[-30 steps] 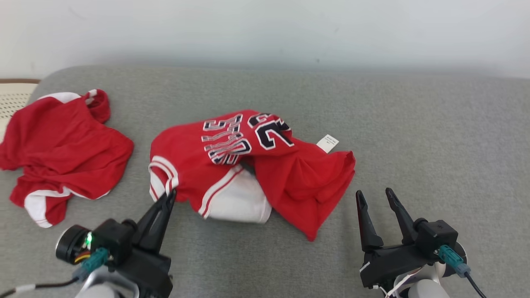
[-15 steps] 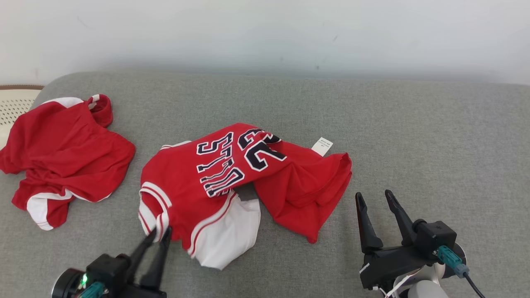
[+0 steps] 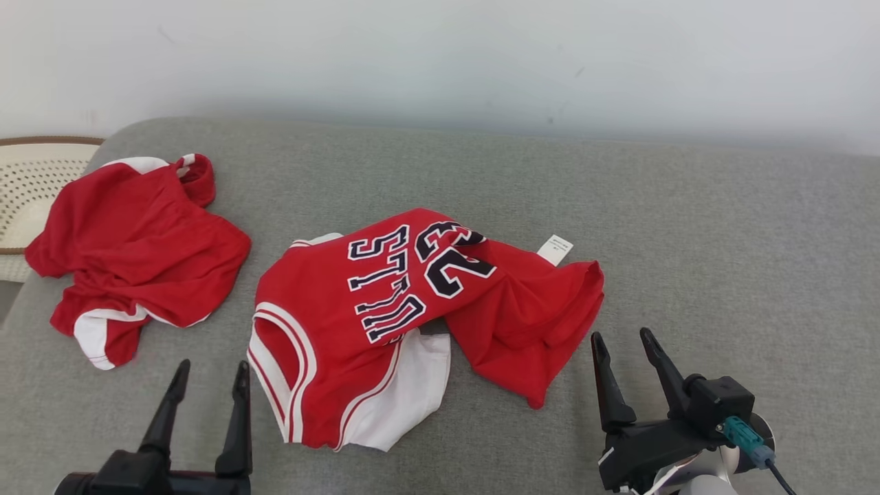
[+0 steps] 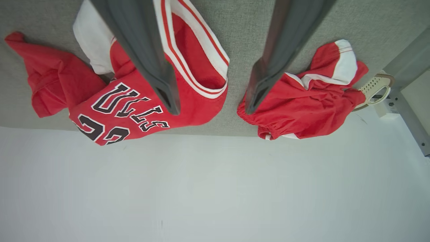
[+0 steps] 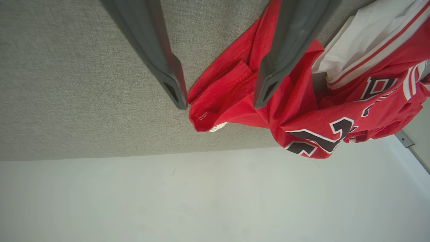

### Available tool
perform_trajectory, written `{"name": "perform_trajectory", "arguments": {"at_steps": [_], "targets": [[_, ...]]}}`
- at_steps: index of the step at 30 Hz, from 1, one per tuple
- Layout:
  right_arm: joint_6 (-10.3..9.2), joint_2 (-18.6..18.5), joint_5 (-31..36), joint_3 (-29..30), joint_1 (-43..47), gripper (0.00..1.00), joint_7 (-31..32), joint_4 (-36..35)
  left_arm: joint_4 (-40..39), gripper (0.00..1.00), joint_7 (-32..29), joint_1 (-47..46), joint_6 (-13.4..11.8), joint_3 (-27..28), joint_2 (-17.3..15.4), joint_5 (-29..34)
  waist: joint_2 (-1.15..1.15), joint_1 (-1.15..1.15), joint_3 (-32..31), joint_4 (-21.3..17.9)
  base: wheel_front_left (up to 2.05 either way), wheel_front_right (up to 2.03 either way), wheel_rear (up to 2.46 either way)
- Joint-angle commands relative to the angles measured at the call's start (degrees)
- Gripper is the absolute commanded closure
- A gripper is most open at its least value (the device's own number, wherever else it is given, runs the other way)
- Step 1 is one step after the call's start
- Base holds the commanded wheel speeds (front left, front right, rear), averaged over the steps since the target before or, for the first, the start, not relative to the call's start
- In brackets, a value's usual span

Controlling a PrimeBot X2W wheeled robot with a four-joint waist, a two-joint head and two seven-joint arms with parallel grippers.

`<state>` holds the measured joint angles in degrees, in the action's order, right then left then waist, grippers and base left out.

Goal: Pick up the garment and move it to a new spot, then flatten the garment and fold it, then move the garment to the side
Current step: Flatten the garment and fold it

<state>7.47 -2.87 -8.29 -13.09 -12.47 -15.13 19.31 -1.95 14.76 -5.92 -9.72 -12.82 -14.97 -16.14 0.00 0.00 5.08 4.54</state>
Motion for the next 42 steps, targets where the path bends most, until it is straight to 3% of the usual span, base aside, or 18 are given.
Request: {"name": "perform_trajectory", "arguments": {"at_steps": [1,5,12,24,32,33,34,35,36,42], "targets": [[0.05,0.0,-0.1,-0.3,-0.2,0.00,-0.1,0.4,-0.6,0.00,0.5,0.3,-0.7,1.1,0.4,1.0,0.00,0.00,-0.3,0.7,0.00,0.00,0.00],[0.05,0.0,-1.1,-1.3,-0.7,0.00,0.0,2.1,-1.7,0.00,0.5,1.1,-1.2,3.5,2.2,3.0,0.00,0.00,-0.4,1.3,0.00,0.00,0.00],[0.05,0.0,-3.2,-3.0,-3.5,0.00,0.8,6.2,-1.1,0.00,0.5,1.4,0.6,6.1,4.7,4.8,0.00,0.00,-0.5,1.8,0.00,0.00,0.00],[0.05,-0.3,-5.6,-2.6,-12.9,0.00,1.1,21.7,0.9,0.00,0.5,0.0,5.1,6.7,8.7,7.3,0.00,0.00,0.1,6.3,0.00,0.00,0.00],[0.05,-0.4,-7.3,-2.4,-17.3,0.00,0.4,30.2,1.7,0.00,0.5,0.0,6.8,7.7,9.8,7.8,0.00,0.00,0.7,8.7,0.00,0.00,0.00],[0.05,-0.4,-7.5,-2.5,-17.8,0.18,0.3,31.2,1.7,0.00,0.5,0.0,7.1,7.8,10.0,8.0,0.00,0.00,0.8,8.9,0.00,0.00,0.00],[0.05,-0.5,-7.5,-2.7,-18.4,0.53,0.2,32.2,1.8,0.00,0.5,-0.1,7.1,8.0,10.2,8.1,0.00,0.00,0.9,9.0,0.00,0.00,0.00],[0.05,-0.6,-7.6,-3.0,-19.1,0.80,0.1,33.1,1.9,0.00,0.5,-0.2,7.4,8.1,10.3,8.2,0.00,0.00,1.0,9.0,0.00,0.00,0.00],[0.05,-0.7,-7.8,-3.1,-19.8,1.00,0.0,33.9,1.9,0.00,0.5,-0.2,7.5,8.2,10.5,8.3,0.00,0.00,1.1,9.0,0.00,0.00,0.00],[0.05,-2.4,-8.3,-2.1,-23.1,1.00,-0.1,33.5,2.0,0.00,0.5,-0.2,8.0,9.5,11.0,8.8,0.00,0.00,1.4,7.9,0.00,0.00,0.00]]}}
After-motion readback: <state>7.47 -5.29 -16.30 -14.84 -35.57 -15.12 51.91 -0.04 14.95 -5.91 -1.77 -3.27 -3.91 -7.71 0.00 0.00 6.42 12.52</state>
